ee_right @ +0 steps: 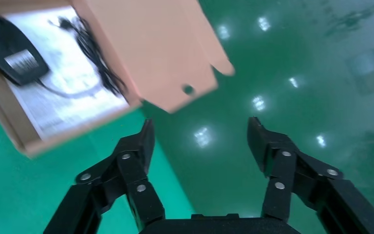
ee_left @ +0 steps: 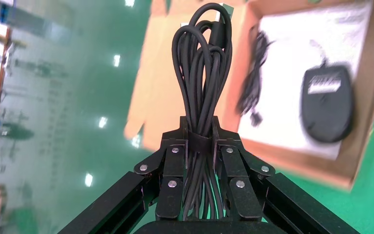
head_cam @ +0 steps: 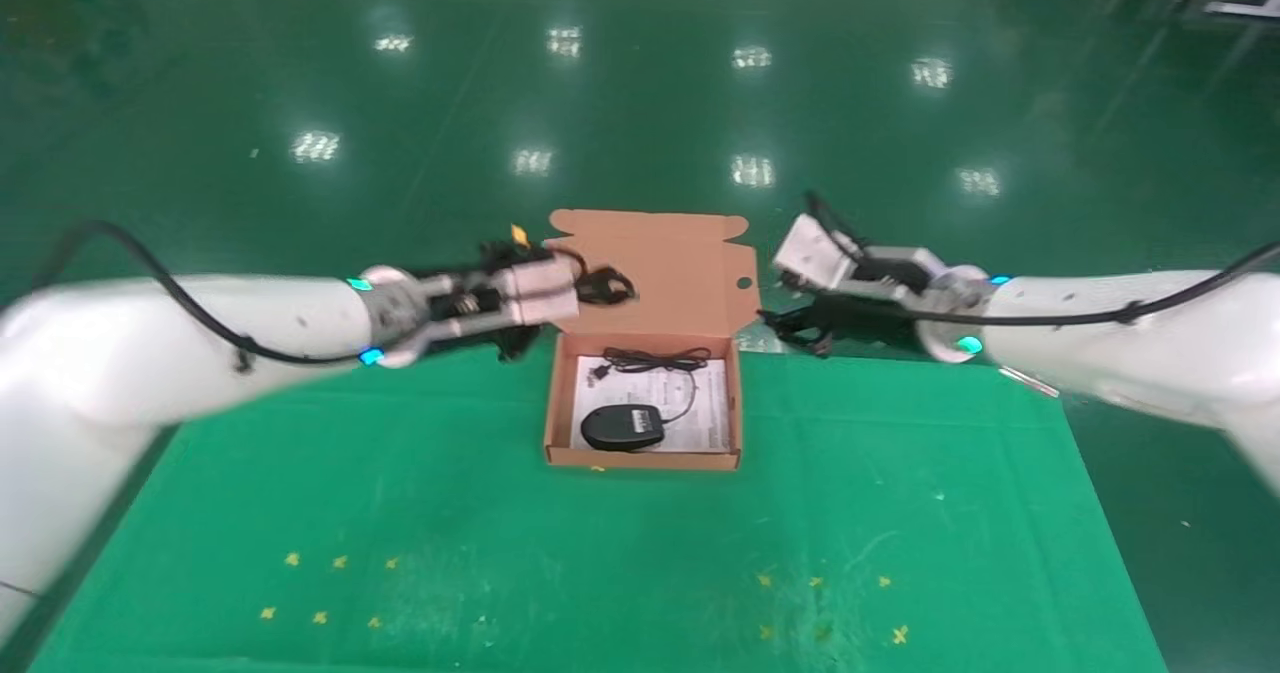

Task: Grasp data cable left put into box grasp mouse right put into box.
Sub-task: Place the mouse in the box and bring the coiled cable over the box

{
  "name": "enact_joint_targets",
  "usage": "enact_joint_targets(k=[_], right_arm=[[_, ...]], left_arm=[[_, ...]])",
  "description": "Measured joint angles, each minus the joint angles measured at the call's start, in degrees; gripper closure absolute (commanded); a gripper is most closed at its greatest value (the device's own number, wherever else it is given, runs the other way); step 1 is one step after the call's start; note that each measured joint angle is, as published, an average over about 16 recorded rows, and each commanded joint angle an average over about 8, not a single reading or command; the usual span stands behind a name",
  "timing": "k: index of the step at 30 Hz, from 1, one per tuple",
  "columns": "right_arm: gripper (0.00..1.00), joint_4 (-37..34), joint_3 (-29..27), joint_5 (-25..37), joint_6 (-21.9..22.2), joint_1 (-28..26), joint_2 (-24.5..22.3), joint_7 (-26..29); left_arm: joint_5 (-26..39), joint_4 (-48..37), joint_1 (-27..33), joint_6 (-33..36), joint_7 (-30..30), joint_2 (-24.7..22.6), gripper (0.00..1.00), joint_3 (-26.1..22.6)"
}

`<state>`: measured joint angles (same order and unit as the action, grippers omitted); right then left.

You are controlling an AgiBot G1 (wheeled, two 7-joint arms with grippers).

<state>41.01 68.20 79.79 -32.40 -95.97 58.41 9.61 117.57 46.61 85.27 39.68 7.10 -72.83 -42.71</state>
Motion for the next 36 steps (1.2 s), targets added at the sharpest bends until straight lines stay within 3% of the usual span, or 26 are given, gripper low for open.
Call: enact_joint_targets(k=[7, 14, 22, 36], right_arm=[[0.0, 9.1, 1.6, 3.96, 0.01, -1.27, -8.56, 6.38], [0.0, 16.77, 3.12, 8.23, 0.17, -2.1, -14.2, 13.01], [0.0, 21.26, 4.26, 11.76, 0.26, -2.79, -16.94, 17.62], [0.0, 21.67, 4.34, 12.38, 0.37, -3.21, -17.01, 18.17]], left_arm=[[-7.02, -7.06, -1.71, -4.34, -8.55, -4.45, 1.0, -2.55], [-13.9, -9.63, -1.97, -6.74, -13.12, -5.7, 0.97, -7.13], [-18.0, -10.48, -1.27, -8.68, -14.2, -5.98, 0.0, -12.04], [-19.12, -9.43, -0.95, -8.87, -13.66, -5.03, 0.0, -12.91]])
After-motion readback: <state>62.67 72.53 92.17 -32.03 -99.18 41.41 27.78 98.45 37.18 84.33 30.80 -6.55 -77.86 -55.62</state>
